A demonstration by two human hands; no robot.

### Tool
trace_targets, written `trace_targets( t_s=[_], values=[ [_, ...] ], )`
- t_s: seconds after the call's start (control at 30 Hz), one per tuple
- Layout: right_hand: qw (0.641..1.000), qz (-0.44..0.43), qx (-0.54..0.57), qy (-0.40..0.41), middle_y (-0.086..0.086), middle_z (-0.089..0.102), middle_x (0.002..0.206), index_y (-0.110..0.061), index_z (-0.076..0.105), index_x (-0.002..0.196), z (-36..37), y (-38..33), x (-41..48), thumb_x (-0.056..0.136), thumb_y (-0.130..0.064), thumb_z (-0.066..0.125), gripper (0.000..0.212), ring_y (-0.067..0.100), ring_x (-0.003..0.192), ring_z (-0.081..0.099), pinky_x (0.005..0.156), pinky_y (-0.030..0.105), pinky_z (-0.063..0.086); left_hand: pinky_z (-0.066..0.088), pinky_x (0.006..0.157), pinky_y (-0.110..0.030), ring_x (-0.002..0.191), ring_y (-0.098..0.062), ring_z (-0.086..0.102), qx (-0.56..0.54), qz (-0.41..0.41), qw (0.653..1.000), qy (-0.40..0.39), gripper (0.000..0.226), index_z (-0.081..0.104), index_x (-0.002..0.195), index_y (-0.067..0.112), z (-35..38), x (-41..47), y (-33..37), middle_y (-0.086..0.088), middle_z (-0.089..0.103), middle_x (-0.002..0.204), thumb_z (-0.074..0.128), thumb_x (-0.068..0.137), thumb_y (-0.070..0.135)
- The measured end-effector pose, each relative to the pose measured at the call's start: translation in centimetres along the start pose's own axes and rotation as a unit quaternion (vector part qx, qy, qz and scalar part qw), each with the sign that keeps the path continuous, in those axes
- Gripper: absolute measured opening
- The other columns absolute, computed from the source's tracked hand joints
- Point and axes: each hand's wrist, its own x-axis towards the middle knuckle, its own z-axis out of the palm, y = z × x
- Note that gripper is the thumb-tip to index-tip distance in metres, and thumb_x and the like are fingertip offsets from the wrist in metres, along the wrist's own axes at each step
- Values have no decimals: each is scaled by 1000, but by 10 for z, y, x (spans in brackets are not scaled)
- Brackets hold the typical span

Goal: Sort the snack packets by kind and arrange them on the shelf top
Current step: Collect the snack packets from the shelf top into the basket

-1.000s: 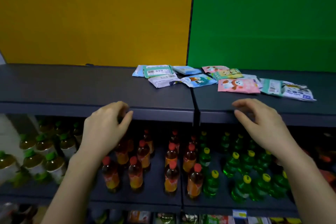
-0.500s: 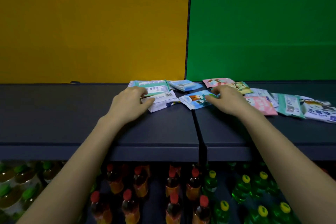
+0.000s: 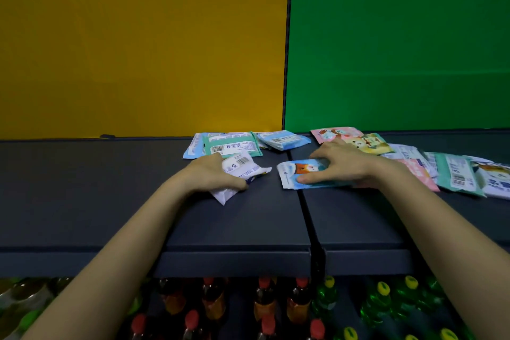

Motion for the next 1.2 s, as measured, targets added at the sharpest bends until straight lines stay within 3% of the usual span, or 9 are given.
trace_targets(
  t_s=[0.07,0.23,0.43,0.57,0.73,0.87,1.0,1.1,1.2],
  values=[
    [999,4,45,7,-3,56,97,-22,58,98,-1,-2,-1,67,-73,58,60,18,92,50,73,32,38,37,59,-22,75,-6,49,-15,-2,999,40,42,50,91,22,-1,-2,-2,6,55,88,73,67,48],
    [996,39,80,-23,1,56,98,-18,48,99,-6,-9,0,64,-65,69,63,16,80,51,67,32,37,38,60,-23,78,-12,55,-156,-14,984,88,50,59,94,15,-7,-11,-11,2,62,92,84,61,42],
    [979,15,192,64,6,54,103,-11,49,112,-9,-32,-8,86,-49,57,46,21,86,51,64,29,37,53,63,-19,72,-10,67,-412,0,907,86,36,62,111,6,-15,-52,-29,-9,71,103,72,79,20],
    [926,-17,373,59,6,67,107,-13,57,114,2,-70,-10,85,-49,58,46,25,94,64,81,36,47,49,68,-25,82,-14,65,-428,-22,885,181,38,53,116,7,-26,-101,-57,-7,68,104,67,84,23],
    [866,-97,490,38,4,69,103,-18,57,104,25,-159,-19,89,-38,58,24,20,88,66,86,37,51,47,65,-23,78,-9,62,-432,-70,843,312,32,47,112,12,-24,-188,-109,-1,64,98,64,86,21],
    [825,-143,545,-44,3,70,94,-18,57,99,62,-251,-37,91,-35,57,19,16,73,66,77,36,53,51,58,-22,65,-7,65,-441,-138,798,386,34,50,109,7,-10,-285,-170,-7,65,93,66,81,17],
    [803,-186,545,-152,0,67,87,-20,54,91,114,-353,-72,92,-32,56,12,13,68,65,66,30,53,45,64,-30,75,-17,58,-433,-235,737,463,24,52,94,15,9,-389,-221,-7,60,95,61,72,22],
    [792,-216,529,-216,0,65,86,-14,53,101,158,-427,-107,92,-28,55,17,12,67,63,61,26,51,44,70,-35,83,-22,56,-433,-302,684,504,36,52,98,12,30,-461,-261,-11,61,101,55,64,25],
    [775,-225,522,-279,6,66,92,-10,53,106,207,-493,-139,92,-28,56,22,14,71,64,65,28,53,49,56,-26,76,-20,56,-439,-356,632,529,37,51,109,7,55,-528,-305,-14,59,103,59,75,18]
  ],
)
